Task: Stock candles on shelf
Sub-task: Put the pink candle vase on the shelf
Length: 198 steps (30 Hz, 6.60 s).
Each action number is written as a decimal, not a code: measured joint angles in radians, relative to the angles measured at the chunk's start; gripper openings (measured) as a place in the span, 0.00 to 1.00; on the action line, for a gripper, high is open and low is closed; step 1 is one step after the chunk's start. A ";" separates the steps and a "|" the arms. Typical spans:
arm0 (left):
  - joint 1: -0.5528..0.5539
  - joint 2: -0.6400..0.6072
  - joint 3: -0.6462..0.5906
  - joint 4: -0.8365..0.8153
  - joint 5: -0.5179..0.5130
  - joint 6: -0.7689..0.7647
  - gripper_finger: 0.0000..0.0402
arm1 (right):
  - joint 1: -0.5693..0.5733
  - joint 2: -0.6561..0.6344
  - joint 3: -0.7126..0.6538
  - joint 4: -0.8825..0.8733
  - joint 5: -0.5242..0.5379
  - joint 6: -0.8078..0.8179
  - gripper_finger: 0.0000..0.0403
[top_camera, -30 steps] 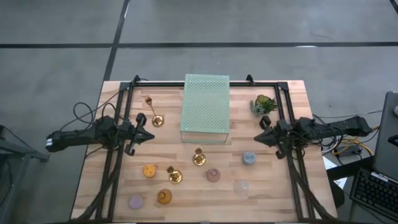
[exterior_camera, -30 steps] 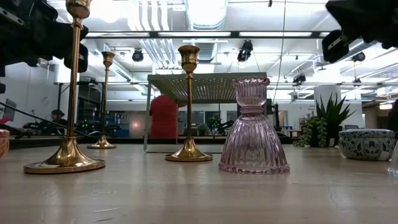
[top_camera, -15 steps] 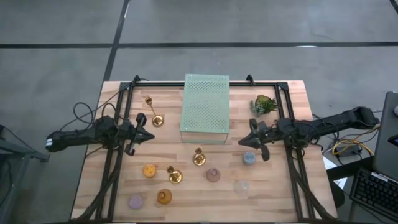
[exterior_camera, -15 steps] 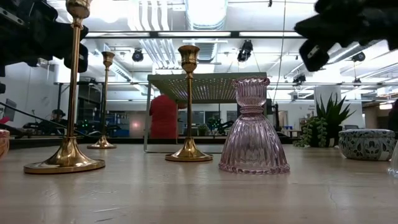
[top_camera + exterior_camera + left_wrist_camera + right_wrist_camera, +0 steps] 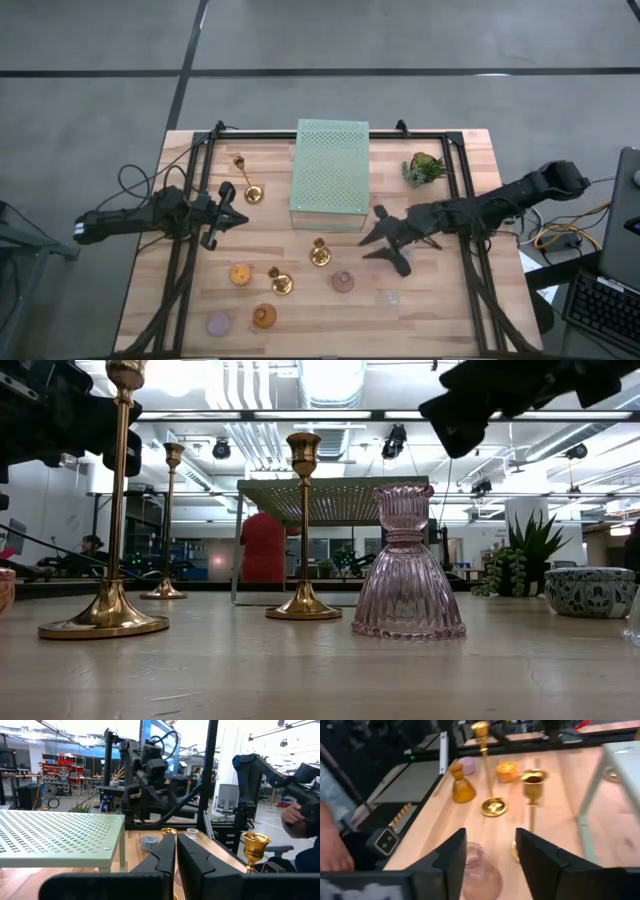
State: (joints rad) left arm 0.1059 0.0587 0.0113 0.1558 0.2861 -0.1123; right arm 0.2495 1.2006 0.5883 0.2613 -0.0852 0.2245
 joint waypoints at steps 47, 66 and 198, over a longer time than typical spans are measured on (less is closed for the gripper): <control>0.000 0.000 0.000 -0.001 0.000 0.000 0.05 | 0.237 0.516 0.139 0.137 0.377 0.090 0.66; 0.000 0.000 0.000 -0.001 0.000 0.000 0.05 | 0.237 0.524 0.138 0.183 0.404 0.056 0.55; 0.000 0.001 0.000 -0.023 0.000 0.000 0.05 | -0.749 0.267 0.190 0.310 0.395 -0.153 0.38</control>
State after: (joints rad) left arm 0.1059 0.0597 0.0115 0.1333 0.2861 -0.1123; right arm -0.4999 1.4673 0.7780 0.5716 0.3102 0.0713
